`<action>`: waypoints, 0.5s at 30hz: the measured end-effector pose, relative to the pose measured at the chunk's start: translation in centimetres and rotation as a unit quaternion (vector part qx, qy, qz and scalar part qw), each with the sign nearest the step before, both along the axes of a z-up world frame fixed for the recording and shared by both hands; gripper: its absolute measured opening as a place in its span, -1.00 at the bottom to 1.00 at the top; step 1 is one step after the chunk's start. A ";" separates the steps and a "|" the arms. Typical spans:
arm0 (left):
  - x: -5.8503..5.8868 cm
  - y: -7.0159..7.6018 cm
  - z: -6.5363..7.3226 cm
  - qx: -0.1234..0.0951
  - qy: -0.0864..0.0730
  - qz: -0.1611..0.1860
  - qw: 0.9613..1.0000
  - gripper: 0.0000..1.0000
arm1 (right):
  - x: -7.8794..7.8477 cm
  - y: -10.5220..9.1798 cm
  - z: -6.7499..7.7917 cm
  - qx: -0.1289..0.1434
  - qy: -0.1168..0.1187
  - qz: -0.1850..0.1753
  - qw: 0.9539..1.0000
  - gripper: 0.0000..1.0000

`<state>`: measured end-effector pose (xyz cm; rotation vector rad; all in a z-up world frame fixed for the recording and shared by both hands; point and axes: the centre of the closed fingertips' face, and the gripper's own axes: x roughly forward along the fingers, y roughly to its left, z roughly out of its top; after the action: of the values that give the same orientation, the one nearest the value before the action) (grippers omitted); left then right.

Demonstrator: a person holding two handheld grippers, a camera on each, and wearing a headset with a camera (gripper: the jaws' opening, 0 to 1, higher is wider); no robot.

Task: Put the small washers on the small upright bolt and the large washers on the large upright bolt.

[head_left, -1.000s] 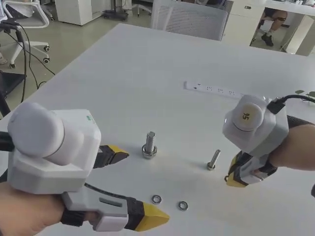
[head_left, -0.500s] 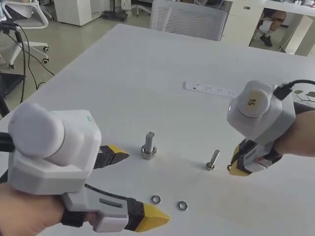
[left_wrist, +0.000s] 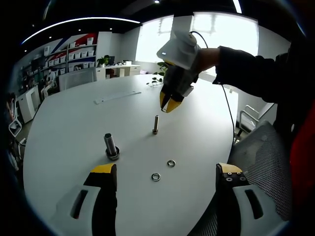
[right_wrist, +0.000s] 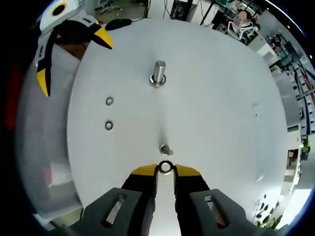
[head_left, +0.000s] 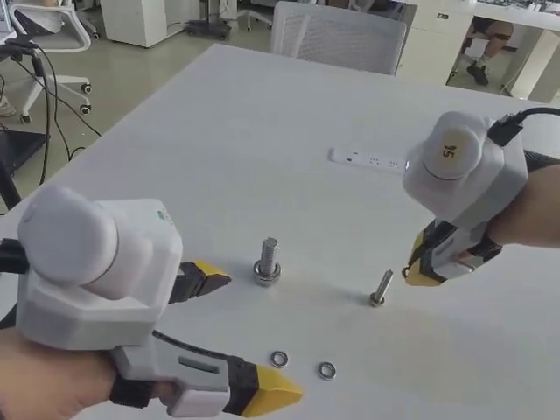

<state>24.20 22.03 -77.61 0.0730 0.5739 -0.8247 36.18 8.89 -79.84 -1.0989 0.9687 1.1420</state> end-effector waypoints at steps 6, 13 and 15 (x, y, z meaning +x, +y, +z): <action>0.0 0.1 -0.1 0.000 0.003 0.001 1.000 0.64 | 0.4 0.7 0.1 -0.001 -0.002 0.009 1.000 -0.72; 0.1 0.2 -0.2 0.001 0.004 0.003 1.000 0.65 | 0.6 1.3 -0.2 -0.002 0.001 0.018 1.000 -0.72; 0.1 0.2 -0.3 0.001 0.004 0.004 1.000 0.65 | 0.7 1.4 -0.4 -0.004 0.002 0.019 1.000 -0.72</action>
<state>24.28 22.28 -77.86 0.0691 0.5811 -0.8176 36.87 10.26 -80.25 -1.1248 0.9598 1.1721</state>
